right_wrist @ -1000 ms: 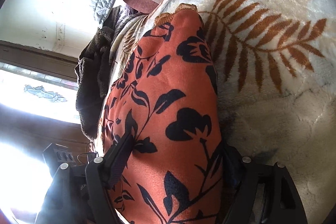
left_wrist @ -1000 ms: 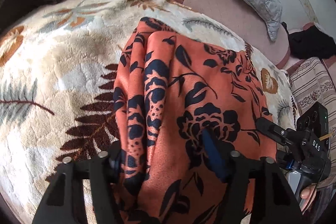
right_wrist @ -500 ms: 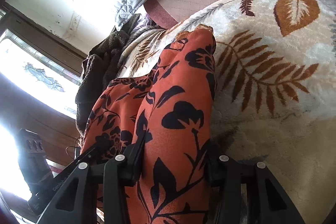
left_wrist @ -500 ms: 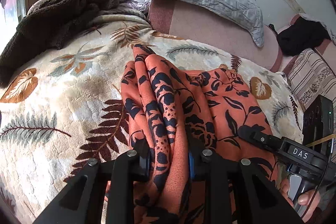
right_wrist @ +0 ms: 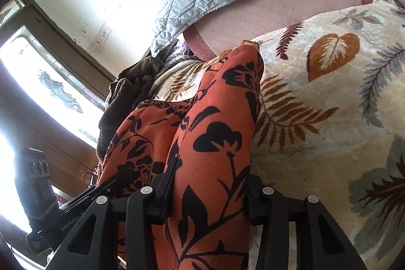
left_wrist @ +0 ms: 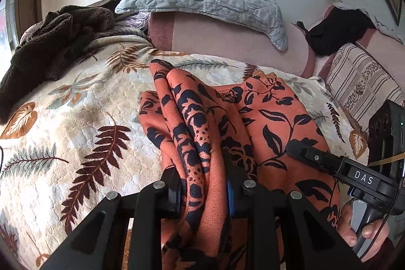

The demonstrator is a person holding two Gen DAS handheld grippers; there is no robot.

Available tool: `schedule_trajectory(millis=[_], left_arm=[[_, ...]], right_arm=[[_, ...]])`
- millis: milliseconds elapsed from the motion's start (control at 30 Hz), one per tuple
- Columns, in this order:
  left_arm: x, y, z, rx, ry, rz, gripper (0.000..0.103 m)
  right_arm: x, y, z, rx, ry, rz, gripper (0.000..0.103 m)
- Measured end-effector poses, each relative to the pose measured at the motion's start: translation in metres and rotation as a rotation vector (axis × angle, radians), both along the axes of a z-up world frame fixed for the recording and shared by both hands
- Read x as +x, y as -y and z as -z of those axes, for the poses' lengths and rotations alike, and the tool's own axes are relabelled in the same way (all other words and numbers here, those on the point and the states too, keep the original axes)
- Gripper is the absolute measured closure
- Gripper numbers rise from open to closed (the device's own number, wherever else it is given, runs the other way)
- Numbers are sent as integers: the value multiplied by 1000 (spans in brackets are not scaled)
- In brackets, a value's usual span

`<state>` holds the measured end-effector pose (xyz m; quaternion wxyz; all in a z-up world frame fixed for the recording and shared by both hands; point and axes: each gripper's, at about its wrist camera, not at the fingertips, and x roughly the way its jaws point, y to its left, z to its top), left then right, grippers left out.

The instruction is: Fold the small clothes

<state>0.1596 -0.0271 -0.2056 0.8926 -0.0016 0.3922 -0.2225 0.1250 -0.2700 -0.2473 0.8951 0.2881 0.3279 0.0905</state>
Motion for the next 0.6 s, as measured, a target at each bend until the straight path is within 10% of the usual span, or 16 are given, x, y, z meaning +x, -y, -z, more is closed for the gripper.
schedule_trajectory(millis=[600], left_arm=[[-17, 38, 24, 29, -92, 60, 76]], right_arm=[[-42, 42, 13, 29, -59, 87, 58]])
